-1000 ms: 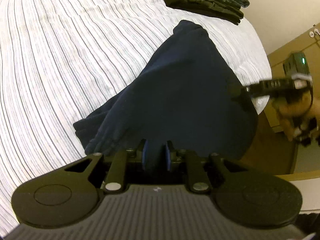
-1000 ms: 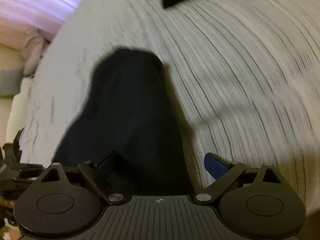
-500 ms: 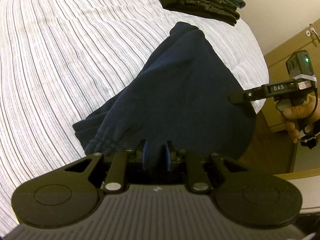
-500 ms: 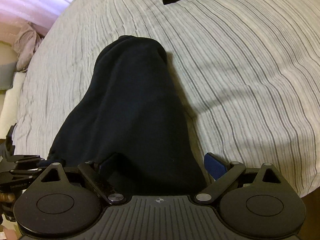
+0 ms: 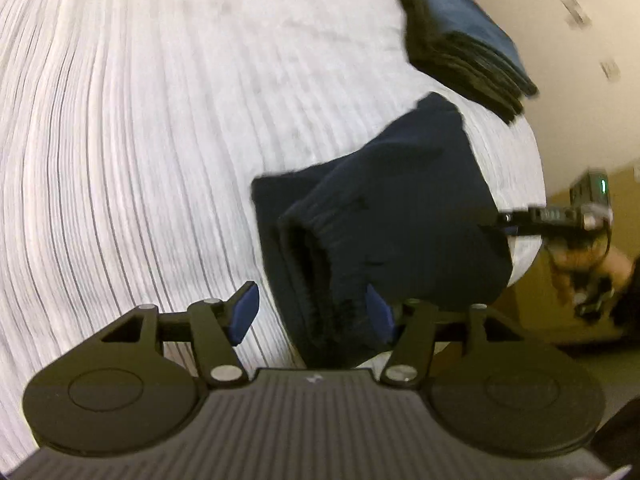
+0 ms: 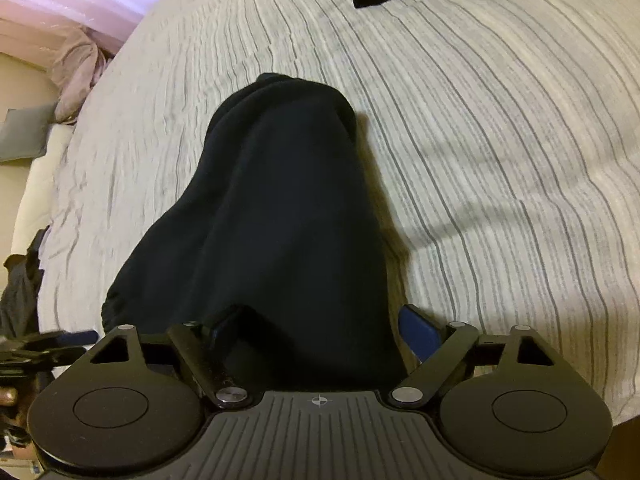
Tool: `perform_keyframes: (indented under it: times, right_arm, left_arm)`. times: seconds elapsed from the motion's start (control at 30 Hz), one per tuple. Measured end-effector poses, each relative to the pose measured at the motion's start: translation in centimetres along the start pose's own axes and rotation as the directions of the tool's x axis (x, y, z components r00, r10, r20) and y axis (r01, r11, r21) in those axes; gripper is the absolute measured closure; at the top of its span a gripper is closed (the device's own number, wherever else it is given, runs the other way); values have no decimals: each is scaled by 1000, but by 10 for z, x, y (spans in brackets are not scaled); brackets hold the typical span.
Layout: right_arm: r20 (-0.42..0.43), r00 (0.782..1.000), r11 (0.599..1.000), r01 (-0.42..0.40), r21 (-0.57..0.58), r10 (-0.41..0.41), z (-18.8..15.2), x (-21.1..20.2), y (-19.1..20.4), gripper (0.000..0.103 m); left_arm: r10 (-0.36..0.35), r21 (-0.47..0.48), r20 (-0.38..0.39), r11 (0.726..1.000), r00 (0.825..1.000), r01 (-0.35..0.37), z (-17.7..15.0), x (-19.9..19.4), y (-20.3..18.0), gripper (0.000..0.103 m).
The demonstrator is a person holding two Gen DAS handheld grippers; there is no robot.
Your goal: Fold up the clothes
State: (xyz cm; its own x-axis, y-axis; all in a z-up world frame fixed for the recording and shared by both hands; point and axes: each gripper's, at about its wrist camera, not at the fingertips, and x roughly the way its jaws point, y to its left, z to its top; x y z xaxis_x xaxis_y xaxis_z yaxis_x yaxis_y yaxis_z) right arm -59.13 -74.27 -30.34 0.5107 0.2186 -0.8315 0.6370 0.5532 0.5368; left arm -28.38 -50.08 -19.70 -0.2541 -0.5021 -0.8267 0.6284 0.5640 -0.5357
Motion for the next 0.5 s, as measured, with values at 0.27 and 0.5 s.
perform_keyframes:
  times: [0.27, 0.5]
  right_arm:
    - [-9, 1000, 999, -20, 50, 20, -12, 1, -17, 16]
    - [-9, 999, 999, -34, 21, 34, -9, -3, -18, 16]
  left_arm:
    - [-66, -128, -45, 990, 997, 60, -3, 53, 25, 27]
    - [-138, -144, -57, 981, 989, 129, -7, 70, 43, 23]
